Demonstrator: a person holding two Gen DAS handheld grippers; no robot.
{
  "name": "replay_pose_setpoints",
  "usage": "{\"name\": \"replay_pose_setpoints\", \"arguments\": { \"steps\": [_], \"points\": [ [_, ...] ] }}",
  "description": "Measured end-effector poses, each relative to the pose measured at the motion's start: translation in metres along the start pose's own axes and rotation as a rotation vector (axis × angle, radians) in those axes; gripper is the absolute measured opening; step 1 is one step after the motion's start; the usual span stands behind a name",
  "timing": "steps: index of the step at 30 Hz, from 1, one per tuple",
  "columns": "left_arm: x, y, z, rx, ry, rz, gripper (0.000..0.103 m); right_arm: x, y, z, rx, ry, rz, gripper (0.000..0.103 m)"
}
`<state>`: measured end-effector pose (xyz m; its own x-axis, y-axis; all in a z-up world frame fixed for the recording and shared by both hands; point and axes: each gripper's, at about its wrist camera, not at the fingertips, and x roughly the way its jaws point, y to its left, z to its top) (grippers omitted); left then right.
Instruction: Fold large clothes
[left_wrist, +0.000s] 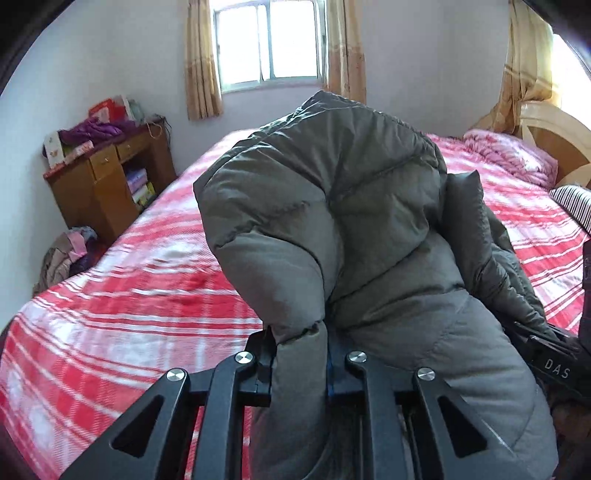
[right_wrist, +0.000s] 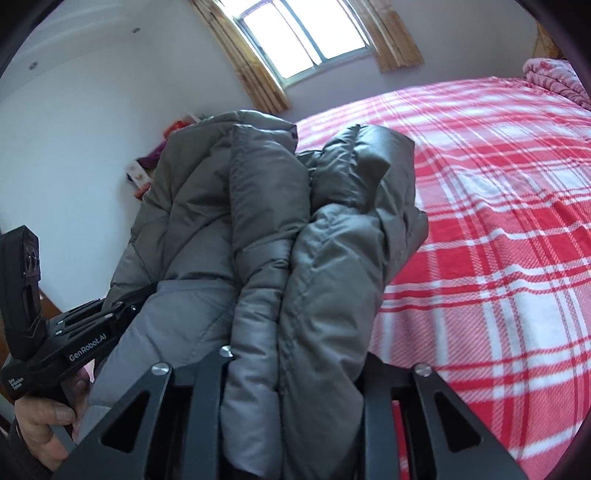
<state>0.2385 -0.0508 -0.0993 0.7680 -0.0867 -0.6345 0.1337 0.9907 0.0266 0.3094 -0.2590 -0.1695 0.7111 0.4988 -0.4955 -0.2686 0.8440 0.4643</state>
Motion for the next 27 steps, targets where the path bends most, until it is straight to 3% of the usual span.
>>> {"name": "replay_pose_setpoints", "arguments": {
  "steps": [6,11,27],
  "points": [
    [-0.056,0.022,-0.002,-0.027,-0.058,0.037,0.018,-0.02,0.043,0.003,-0.04,-0.051,0.078,0.026],
    [-0.078,0.051,-0.008,-0.056,-0.075,0.072,0.018,-0.019,0.074,0.002,-0.08,-0.051,0.127,0.026],
    [-0.093,0.137,-0.04,-0.184,-0.064,0.167,0.018,0.031,0.155,-0.005,-0.219,0.04,0.209,0.026]
  ]
}}
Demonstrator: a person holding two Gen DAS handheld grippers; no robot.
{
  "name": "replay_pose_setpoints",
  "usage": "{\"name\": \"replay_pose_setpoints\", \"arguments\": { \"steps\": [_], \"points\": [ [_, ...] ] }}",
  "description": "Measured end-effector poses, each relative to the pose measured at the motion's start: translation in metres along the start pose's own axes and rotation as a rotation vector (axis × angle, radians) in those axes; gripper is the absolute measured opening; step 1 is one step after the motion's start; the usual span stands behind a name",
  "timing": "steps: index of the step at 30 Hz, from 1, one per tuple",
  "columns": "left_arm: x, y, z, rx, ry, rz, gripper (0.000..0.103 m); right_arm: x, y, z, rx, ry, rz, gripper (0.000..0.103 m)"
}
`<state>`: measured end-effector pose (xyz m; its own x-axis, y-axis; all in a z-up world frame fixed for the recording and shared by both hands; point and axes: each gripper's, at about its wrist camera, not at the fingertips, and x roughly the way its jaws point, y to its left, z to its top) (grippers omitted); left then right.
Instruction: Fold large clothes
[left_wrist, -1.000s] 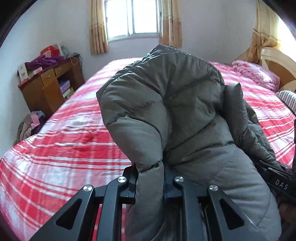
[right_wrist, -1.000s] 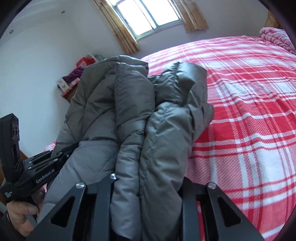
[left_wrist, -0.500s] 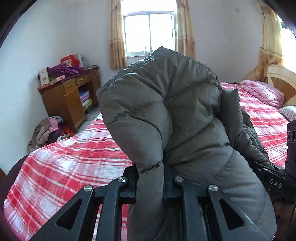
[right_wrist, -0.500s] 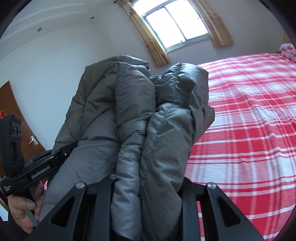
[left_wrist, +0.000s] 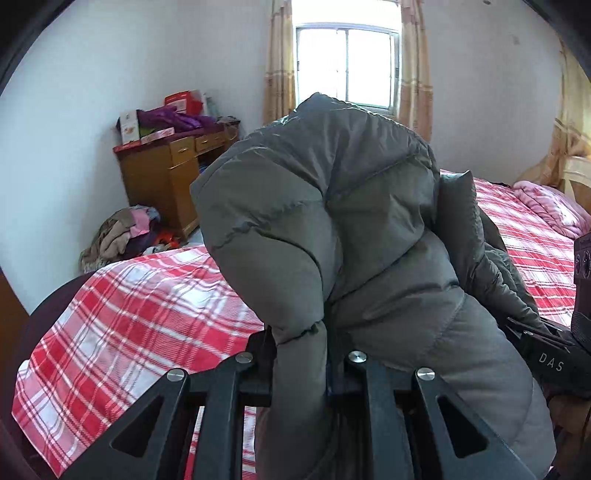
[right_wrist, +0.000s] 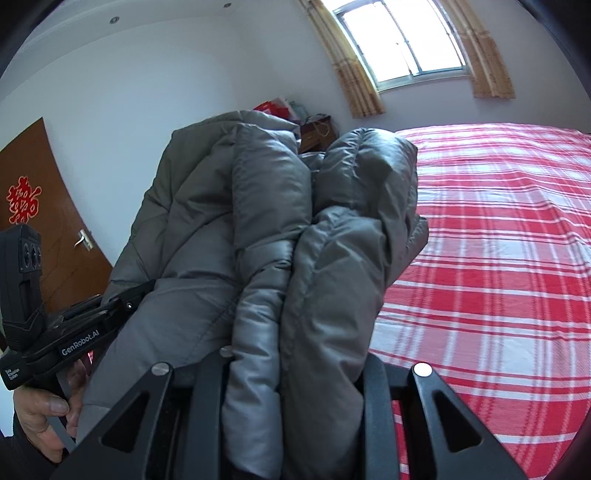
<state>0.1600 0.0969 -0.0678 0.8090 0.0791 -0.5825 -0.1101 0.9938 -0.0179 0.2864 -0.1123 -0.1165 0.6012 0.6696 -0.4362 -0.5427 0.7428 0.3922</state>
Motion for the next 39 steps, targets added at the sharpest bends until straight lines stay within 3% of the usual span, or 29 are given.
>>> {"name": "replay_pose_setpoints", "arguments": {
  "steps": [15,25,39],
  "points": [
    [0.013,0.048,-0.024,-0.059,0.053,0.057,0.018,0.048,0.029,0.001,-0.045,0.102,0.043,0.026],
    [0.048,0.069,-0.049,-0.078,0.136,0.072,0.019,0.094,0.024,-0.009,-0.049,0.185,0.032,0.026],
    [0.071,0.075,-0.068,-0.091,0.162,0.112,0.048,0.126,0.013,-0.024,-0.028,0.242,-0.004,0.033]
  ]
}}
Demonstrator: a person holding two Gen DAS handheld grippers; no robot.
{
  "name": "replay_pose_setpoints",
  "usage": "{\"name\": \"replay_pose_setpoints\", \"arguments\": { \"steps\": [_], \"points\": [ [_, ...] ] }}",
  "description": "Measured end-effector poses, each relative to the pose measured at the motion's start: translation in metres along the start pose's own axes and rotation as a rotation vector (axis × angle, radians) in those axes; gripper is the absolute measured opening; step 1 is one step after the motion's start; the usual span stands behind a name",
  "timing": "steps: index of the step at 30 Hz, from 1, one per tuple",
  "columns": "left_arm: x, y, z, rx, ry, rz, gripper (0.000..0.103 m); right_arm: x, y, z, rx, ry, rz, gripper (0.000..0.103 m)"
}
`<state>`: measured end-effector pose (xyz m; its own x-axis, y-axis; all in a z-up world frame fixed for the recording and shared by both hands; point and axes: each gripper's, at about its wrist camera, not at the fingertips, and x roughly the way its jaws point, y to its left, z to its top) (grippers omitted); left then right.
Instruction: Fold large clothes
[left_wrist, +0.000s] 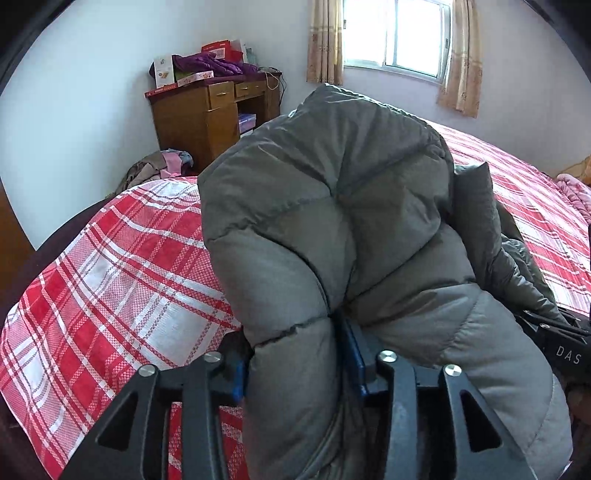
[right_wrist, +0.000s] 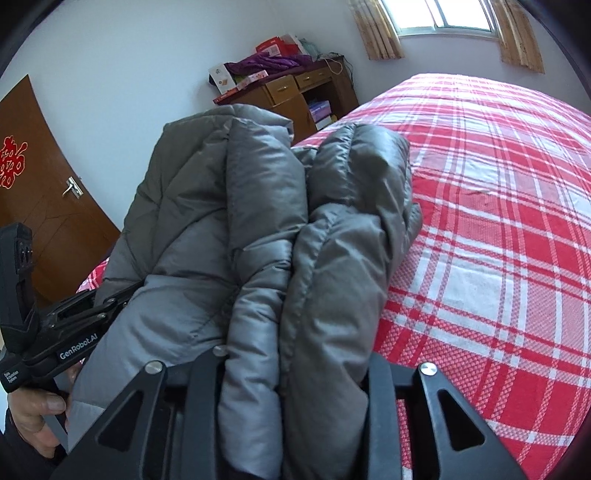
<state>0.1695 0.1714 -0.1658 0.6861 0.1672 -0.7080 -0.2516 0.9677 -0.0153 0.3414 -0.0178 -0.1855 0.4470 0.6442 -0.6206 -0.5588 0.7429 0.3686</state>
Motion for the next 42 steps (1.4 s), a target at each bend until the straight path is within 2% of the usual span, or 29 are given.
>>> {"name": "replay_pose_setpoints", "arguments": {
  "steps": [5,10,12,16,17,18,19,20,23,27,34,42],
  "points": [
    [0.0,0.004,0.0,-0.028,0.009,0.012,0.059,-0.002,0.002,-0.004,-0.006,0.012,-0.022,0.037],
    [-0.015,0.005,0.001,-0.025,0.016,0.048,0.061,-0.005,0.006,-0.002,-0.011,0.034,-0.053,0.051],
    [-0.029,0.006,0.002,-0.026,0.003,0.066,0.061,-0.014,0.007,0.0,-0.012,0.034,-0.076,0.056],
    [-0.089,0.007,0.008,-0.042,-0.083,0.055,0.063,-0.051,0.022,0.005,-0.032,-0.018,-0.121,0.068],
    [-0.106,0.006,0.008,-0.04,-0.113,0.049,0.065,-0.064,0.029,0.005,-0.044,-0.041,-0.135,0.075],
    [-0.118,0.004,0.008,-0.039,-0.133,0.049,0.072,-0.075,0.034,0.005,-0.053,-0.059,-0.149,0.078],
    [-0.132,0.003,0.008,-0.039,-0.159,0.05,0.081,-0.089,0.042,0.004,-0.066,-0.086,-0.164,0.078],
    [-0.149,0.003,0.008,-0.042,-0.193,0.051,0.083,-0.104,0.051,0.003,-0.079,-0.112,-0.169,0.078],
    [-0.183,0.002,0.008,-0.051,-0.257,0.04,0.087,-0.143,0.073,-0.001,-0.104,-0.183,-0.175,0.081],
    [-0.21,0.006,0.008,-0.076,-0.295,0.016,0.088,-0.178,0.101,-0.005,-0.14,-0.261,-0.163,0.087],
    [-0.226,0.011,0.007,-0.082,-0.323,0.007,0.089,-0.202,0.128,-0.006,-0.186,-0.33,-0.174,0.088],
    [-0.232,0.015,0.007,-0.09,-0.339,0.005,0.089,-0.209,0.138,-0.01,-0.204,-0.346,-0.171,0.088]
  ]
}}
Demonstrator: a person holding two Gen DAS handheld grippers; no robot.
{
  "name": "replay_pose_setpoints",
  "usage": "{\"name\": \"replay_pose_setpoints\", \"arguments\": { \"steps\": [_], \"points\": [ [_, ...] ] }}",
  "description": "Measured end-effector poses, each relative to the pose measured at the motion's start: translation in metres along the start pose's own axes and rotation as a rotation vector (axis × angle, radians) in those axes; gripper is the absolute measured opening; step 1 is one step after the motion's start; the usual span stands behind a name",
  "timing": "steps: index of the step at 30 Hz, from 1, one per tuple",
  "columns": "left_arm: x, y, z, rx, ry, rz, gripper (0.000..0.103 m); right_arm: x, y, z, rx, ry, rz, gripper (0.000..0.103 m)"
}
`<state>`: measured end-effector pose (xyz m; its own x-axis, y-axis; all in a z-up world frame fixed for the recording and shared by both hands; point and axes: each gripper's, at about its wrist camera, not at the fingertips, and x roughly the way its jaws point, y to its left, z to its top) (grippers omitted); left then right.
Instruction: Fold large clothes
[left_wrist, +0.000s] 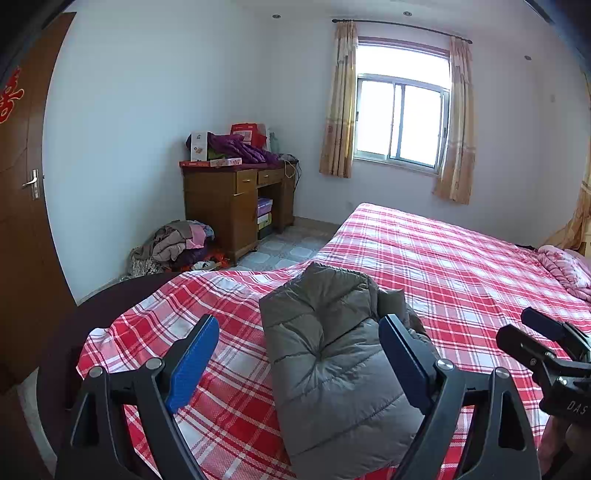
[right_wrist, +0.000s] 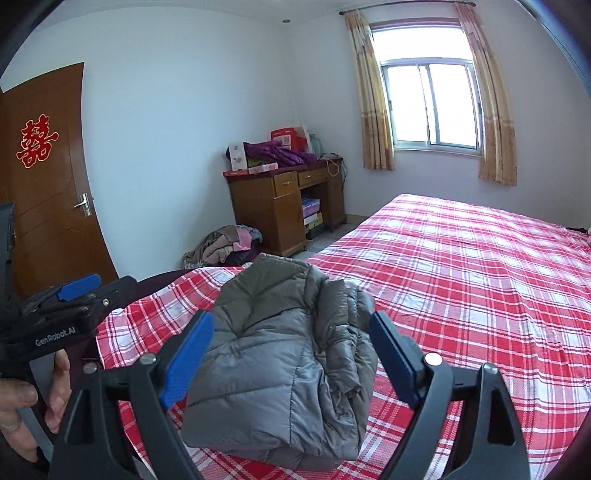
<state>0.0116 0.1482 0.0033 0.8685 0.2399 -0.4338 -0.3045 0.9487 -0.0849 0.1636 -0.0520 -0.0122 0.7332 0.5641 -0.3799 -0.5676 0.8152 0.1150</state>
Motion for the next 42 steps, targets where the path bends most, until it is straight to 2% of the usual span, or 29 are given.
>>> {"name": "replay_pose_setpoints", "arguments": {
  "steps": [42],
  "points": [
    [0.009,0.001,-0.0029,-0.001,0.027,0.003,0.089,0.0038,-0.001,-0.008,0.015,0.012,0.027,0.088]
  ]
}}
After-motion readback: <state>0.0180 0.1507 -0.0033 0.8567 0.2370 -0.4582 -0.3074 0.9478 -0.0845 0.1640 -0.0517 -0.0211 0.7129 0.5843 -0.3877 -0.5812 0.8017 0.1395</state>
